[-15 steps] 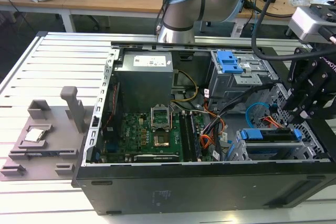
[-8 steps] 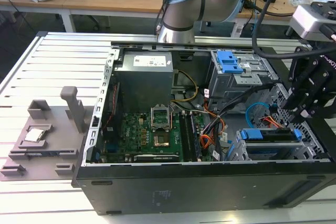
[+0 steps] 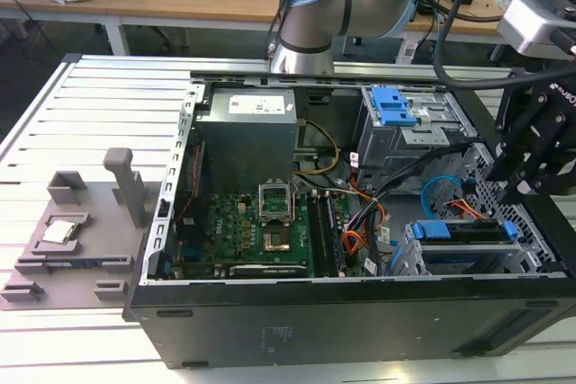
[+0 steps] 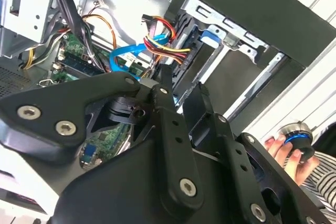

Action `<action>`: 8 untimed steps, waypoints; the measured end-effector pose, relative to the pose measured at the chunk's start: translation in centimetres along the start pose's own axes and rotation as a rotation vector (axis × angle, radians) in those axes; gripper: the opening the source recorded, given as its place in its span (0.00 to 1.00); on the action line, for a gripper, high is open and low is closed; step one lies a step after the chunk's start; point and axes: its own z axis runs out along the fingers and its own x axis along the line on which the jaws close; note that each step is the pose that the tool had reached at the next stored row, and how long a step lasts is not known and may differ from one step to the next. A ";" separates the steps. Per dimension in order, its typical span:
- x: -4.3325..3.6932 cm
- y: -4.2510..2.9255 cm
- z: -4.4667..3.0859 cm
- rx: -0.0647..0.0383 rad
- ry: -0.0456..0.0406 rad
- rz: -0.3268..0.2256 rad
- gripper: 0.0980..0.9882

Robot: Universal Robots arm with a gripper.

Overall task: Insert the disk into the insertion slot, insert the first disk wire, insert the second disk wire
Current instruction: 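Insert the second disk wire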

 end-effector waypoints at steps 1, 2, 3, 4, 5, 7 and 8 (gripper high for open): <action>-0.24 0.17 0.01 0.000 0.0000 0.000 0.30; -0.43 0.26 0.02 0.000 0.0000 0.000 0.30; -0.67 0.36 0.03 0.000 -0.0001 0.000 0.30; -1.28 0.40 0.02 0.000 0.0001 0.000 0.30; -1.65 0.53 0.03 0.000 0.0001 0.000 0.30; -1.79 0.84 0.09 0.000 0.0002 -0.004 0.30; -1.78 0.97 0.14 0.000 0.0005 -0.008 0.30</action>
